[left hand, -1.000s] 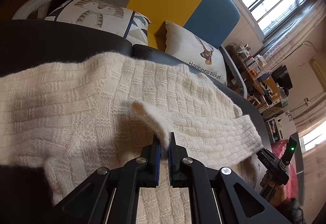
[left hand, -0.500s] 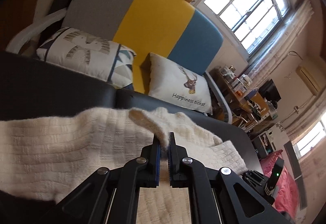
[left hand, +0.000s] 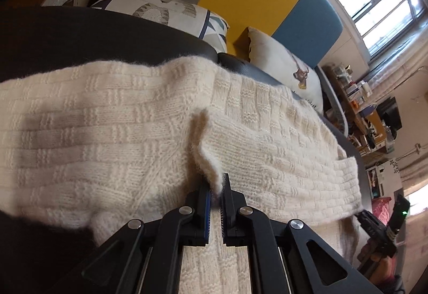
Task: Fold clothes
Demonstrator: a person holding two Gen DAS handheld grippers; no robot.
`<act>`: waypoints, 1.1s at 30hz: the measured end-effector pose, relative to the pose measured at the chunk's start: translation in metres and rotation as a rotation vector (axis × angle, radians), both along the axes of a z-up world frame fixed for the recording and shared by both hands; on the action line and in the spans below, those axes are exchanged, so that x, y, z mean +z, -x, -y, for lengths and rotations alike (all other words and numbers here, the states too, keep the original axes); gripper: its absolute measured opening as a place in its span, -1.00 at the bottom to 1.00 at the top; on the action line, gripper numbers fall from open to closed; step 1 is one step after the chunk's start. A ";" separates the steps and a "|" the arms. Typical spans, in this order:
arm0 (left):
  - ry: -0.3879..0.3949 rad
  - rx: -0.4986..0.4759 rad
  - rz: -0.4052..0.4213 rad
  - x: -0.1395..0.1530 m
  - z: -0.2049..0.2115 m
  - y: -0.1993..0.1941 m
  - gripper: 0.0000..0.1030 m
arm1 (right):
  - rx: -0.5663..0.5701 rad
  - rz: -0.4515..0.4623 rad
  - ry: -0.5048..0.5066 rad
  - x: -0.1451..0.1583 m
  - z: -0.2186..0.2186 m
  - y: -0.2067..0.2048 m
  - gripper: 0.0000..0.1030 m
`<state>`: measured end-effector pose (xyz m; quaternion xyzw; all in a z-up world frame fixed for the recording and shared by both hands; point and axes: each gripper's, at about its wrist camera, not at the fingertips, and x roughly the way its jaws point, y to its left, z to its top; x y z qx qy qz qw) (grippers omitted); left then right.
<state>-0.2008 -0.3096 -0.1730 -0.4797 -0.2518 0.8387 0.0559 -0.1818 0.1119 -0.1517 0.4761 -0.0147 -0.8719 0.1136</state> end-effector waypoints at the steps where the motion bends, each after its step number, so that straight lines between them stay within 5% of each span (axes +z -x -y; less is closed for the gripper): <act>1: 0.005 0.000 0.011 0.000 -0.001 0.002 -0.88 | -0.001 -0.001 0.013 0.004 -0.006 -0.007 -0.62; 3: 0.001 0.009 0.025 0.001 0.000 0.002 -0.88 | 0.000 -0.012 0.063 0.014 -0.017 -0.025 -0.62; 9: -0.012 0.042 0.044 0.001 0.000 -0.002 -0.88 | 0.111 -0.079 -0.005 0.018 -0.002 -0.062 -0.62; 13: -0.011 0.059 0.049 0.001 0.000 -0.003 -0.88 | 0.176 -0.075 0.106 0.007 0.011 -0.048 -0.75; 22: 0.020 0.054 0.039 0.000 -0.003 -0.005 -0.87 | 0.050 -0.027 0.151 -0.025 -0.022 -0.015 -0.95; 28: 0.050 0.023 0.052 0.005 -0.008 -0.002 -0.87 | 0.156 -0.111 0.036 0.016 -0.010 -0.028 -0.87; 31: 0.024 0.007 0.053 0.006 -0.007 -0.002 -0.87 | 0.170 -0.102 0.071 0.034 -0.011 -0.007 -0.52; 33: -0.018 0.016 0.061 0.006 -0.002 -0.002 -0.87 | 0.178 -0.087 0.035 0.038 -0.007 0.011 -0.52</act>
